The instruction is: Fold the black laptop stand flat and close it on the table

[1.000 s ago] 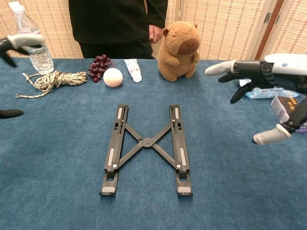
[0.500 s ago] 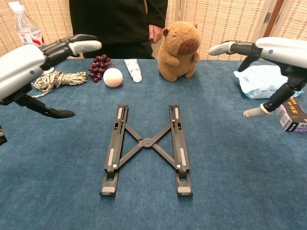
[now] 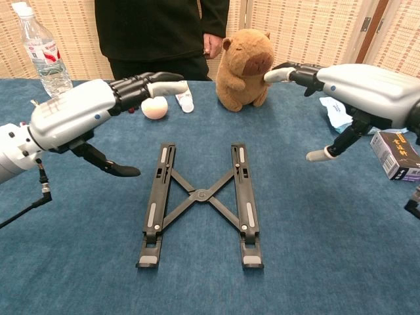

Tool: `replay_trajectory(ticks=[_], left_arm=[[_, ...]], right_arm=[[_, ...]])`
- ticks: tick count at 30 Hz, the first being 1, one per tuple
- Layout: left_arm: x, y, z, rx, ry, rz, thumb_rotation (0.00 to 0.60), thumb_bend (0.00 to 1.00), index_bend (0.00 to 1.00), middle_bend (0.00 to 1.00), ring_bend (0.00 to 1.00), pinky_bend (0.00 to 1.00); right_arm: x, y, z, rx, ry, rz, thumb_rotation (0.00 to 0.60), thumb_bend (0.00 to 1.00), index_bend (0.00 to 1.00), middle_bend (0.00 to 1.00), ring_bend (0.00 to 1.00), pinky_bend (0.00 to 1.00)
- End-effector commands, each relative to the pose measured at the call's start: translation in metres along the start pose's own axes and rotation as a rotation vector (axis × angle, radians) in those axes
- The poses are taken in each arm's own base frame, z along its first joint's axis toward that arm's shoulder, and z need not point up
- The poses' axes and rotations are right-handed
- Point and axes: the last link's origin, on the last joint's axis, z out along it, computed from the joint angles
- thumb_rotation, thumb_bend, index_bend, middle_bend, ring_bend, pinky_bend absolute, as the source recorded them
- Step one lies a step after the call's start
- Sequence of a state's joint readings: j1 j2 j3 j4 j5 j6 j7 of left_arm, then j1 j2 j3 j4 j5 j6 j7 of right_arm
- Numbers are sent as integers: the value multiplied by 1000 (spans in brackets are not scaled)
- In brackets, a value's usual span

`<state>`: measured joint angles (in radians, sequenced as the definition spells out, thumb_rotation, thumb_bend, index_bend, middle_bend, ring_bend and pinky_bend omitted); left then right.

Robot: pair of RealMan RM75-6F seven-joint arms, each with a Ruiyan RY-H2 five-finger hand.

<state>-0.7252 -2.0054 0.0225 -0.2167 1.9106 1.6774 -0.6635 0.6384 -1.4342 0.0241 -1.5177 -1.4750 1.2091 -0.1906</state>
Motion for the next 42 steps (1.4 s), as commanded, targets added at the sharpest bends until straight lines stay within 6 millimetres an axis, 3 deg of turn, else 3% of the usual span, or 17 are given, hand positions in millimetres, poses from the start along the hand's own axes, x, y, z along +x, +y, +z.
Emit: replay_trajectory(ticks=[1,19,42], left_arm=[[-6,1,3,-7,-25,-9,600,0,0,0,0,137],[-18,-8,-9,-19,-185,6,600,0,0,0,0,117],[-23,-3,-8,-39,-214,-65,600,0,0,0,0,87]], right_arm=[[-7,-3,6,36,30,-8,600,0,0,0,0,229],[-43,-8,22,65,13,-21,600,0,0,0,0,229],[-64,-29,43,175,-3,-87,600,0,0,0,0,229]])
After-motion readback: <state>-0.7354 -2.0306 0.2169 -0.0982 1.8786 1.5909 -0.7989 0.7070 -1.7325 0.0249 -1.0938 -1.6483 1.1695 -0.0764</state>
